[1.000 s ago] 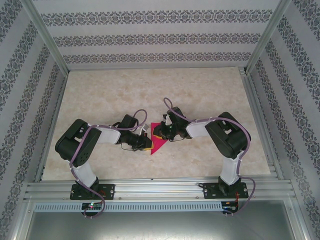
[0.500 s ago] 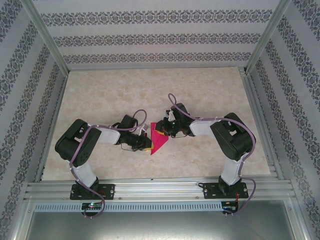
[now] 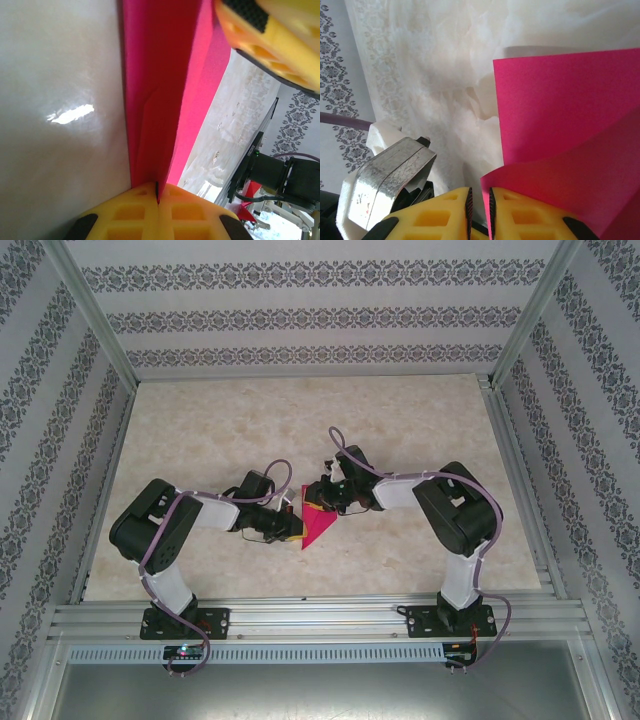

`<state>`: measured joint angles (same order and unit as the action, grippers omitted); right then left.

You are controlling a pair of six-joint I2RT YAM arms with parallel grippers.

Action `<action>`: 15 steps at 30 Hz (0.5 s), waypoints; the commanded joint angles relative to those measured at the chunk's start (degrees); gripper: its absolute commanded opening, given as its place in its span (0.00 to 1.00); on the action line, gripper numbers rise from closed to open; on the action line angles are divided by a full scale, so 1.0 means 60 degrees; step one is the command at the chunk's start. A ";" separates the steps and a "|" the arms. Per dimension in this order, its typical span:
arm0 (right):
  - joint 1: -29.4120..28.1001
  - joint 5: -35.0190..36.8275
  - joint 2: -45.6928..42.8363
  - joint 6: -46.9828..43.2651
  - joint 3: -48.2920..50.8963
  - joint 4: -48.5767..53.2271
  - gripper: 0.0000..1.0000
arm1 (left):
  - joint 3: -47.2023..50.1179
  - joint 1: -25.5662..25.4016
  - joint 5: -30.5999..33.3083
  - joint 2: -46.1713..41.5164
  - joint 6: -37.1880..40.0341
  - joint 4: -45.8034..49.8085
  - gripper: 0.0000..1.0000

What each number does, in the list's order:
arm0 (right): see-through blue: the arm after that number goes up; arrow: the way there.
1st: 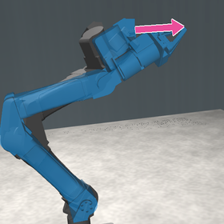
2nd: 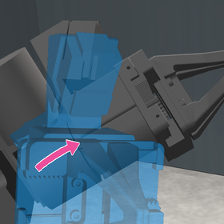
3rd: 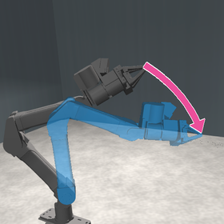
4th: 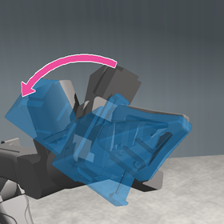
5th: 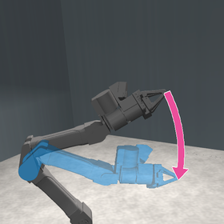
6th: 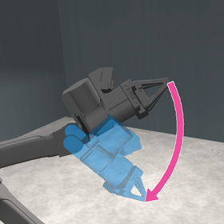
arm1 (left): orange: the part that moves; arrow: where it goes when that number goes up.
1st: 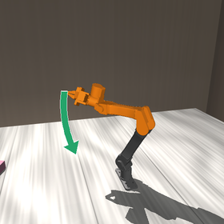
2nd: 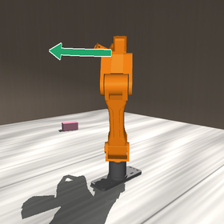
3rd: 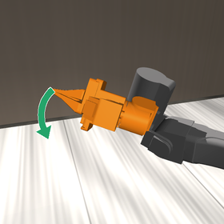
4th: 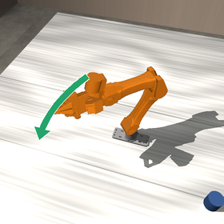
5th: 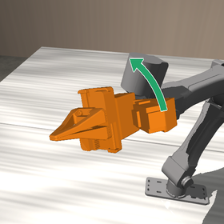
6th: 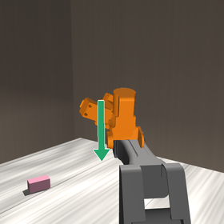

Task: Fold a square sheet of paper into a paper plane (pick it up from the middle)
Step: Fourth fold the wing at the center of the table.

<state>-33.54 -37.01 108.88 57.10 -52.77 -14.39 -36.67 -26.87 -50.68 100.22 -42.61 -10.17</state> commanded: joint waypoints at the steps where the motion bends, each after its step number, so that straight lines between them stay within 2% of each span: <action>1: -0.0092 -0.0146 0.0246 -0.0155 -0.0225 0.0129 0.19 | 0.0437 -0.0026 0.1064 0.0625 -0.0171 0.0538 0.00; 5: -0.0124 -0.0368 0.0511 -0.0144 -0.0343 0.0142 0.19 | 0.0436 -0.0020 0.1063 0.0625 -0.0125 0.0573 0.00; 11: -0.0102 0.0116 0.0636 -0.0276 -0.0192 0.0529 0.20 | 0.0215 -0.0024 0.1062 0.0596 0.0411 0.1330 0.00; 14: -0.0099 0.0169 0.0742 -0.0319 -0.0157 0.0635 0.19 | 0.0154 -0.0032 0.0948 0.0483 0.0671 0.1616 0.04; 15: -0.0107 0.0192 0.0764 -0.0333 -0.0123 0.0652 0.19 | 0.0122 -0.0036 0.0808 0.0430 0.0712 0.1657 0.09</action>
<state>-33.63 -37.43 111.66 56.62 -53.76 -13.54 -37.19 -26.87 -50.76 100.22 -40.84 -8.78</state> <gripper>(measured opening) 0.195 0.068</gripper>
